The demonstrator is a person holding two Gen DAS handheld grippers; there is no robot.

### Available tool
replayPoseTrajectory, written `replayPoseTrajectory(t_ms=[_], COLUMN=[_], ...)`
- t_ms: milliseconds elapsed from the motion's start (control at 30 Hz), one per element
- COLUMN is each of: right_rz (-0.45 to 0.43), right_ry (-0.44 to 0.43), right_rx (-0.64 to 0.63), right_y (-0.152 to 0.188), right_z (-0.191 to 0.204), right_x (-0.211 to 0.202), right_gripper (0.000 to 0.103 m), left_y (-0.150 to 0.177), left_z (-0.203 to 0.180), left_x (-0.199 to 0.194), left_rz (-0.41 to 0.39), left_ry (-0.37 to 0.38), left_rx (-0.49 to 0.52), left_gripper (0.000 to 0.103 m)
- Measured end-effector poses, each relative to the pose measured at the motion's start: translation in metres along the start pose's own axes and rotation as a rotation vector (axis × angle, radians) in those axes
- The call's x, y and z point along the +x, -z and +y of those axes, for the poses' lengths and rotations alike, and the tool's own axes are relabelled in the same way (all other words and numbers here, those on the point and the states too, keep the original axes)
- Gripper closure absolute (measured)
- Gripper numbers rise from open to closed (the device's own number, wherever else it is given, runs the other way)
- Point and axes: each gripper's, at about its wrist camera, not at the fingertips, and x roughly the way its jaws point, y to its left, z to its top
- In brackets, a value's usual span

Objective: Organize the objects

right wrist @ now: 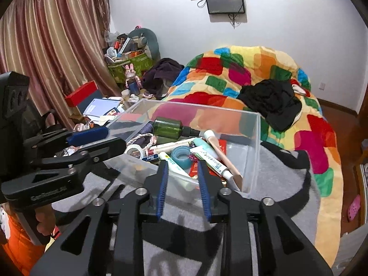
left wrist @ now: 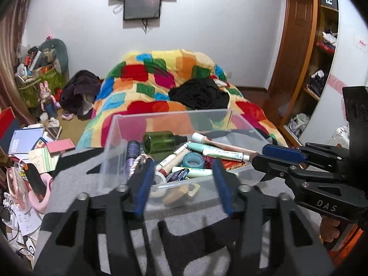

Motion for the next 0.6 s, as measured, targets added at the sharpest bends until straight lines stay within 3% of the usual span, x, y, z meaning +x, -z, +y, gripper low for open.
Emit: replayPoseTrajectory(t_ms=[100,167,367,600], right_rz=[-0.028,-0.043,-0.072,-0.073], right_ry=[0.031,0.048,0.089,0.085], right_rx=[0.001,0.005,0.013,0.022], right_y=[0.002,0.003,0.010,0.023], right_z=[0.002,0.003,0.005,0.005], right_x=[-0.010,-0.014,-0.024,-0.026], right_gripper=[0.069,0.057,0.037,0.025], left_y=[0.005,0.009,0.018,0.031], left_z=[0.001,0.001,0.004,0.003], left_x=[-0.013,-0.018,-0.027,-0.023], left_rz=[-0.033,-0.042,-0.069,-0.043], left_ry=[-0.004,-0.006,-0.022,-0.027], left_rx=[-0.009,-0.008,-0.022,-0.028], left_gripper=[0.034,0.031,0.011,0.008])
